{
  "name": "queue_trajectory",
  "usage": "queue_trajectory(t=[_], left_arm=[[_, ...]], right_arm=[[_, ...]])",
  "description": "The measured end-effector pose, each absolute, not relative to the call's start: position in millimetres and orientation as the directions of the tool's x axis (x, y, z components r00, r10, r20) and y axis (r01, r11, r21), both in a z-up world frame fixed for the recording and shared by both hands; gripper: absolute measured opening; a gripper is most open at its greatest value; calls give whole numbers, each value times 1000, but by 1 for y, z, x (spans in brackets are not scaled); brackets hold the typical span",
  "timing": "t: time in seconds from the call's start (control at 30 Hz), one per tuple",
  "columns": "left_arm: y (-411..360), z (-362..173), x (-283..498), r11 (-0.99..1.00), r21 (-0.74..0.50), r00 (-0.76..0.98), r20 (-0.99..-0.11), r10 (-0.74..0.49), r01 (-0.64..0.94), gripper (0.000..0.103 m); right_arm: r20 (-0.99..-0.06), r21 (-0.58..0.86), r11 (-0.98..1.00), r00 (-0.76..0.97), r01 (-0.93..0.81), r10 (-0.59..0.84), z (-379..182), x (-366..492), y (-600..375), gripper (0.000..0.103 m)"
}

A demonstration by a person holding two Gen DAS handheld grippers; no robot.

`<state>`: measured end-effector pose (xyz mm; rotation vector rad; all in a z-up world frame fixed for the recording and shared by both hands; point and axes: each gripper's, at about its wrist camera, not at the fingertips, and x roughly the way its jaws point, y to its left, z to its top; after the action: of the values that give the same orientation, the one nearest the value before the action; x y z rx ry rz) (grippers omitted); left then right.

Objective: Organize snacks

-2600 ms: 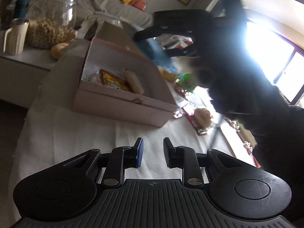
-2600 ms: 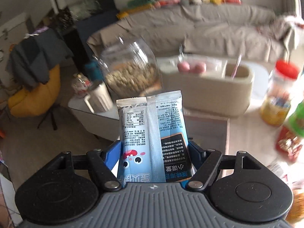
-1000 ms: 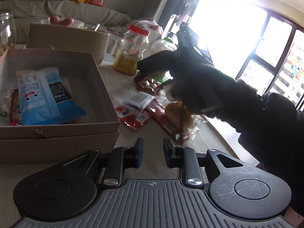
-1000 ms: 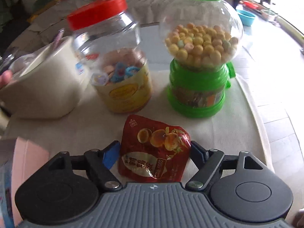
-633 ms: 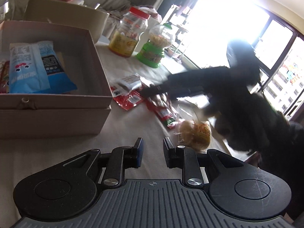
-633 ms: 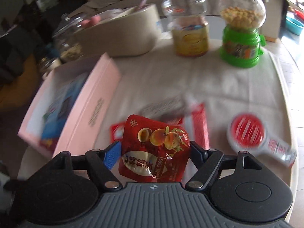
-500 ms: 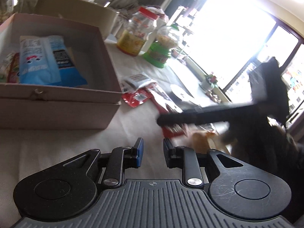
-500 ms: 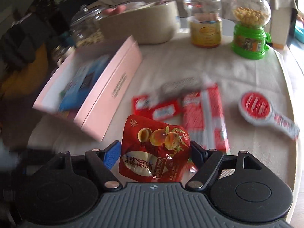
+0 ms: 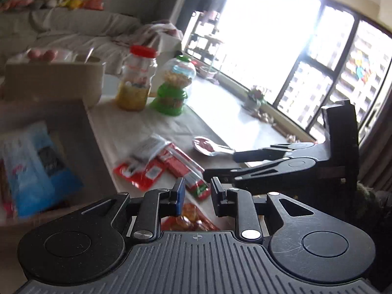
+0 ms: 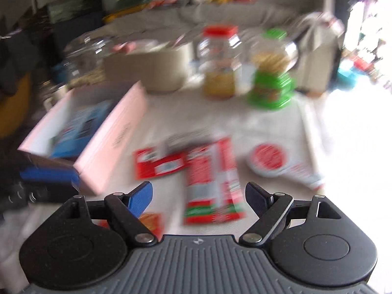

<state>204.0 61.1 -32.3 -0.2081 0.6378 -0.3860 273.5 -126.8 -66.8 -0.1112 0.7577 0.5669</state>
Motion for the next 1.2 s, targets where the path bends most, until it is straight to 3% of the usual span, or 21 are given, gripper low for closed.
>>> queue_trajectory(t=[0.1,0.2,0.33,0.43,0.63,0.73,0.87,1.03,1.17,1.2], left_arm=[[49,-24,262,943,-194,680,-655,-329,269,26],[44,-33,326,955,-187,609,-738,-293,232,26],[44,-54,393,970,-163,539,-809,-236,180,26],[49,-71,418,980,-147,511,-837,-197,137,26],[47,-87,417,936,-288,398,-849,-348,205,30],[33,-68,404,937,-195,427,-850,-309,289,30],[4,-46,374,870,25,489,-835,-252,492,31],[-26,-73,353,743,307,521,-851,-65,594,34],[-30,-76,357,736,256,491,-863,-117,626,32],[-31,-78,359,741,224,461,-878,-128,633,37]], right_arm=[[-650,172,855,596,-489,471,-67,271,-152,84],[-633,210,852,598,-479,492,-76,263,-171,84],[-617,140,882,658,-449,432,-88,253,-180,84],[-596,237,868,641,-436,484,-96,249,-197,84],[-549,240,887,698,-395,459,-110,249,-210,84],[-544,260,882,694,-394,470,-117,254,-209,84],[-561,217,894,700,-392,443,-128,258,-199,84],[-554,274,881,685,-386,473,-130,262,-206,84],[-562,298,876,672,-379,482,-133,264,-207,84],[-567,302,873,664,-383,487,-134,265,-206,84]])
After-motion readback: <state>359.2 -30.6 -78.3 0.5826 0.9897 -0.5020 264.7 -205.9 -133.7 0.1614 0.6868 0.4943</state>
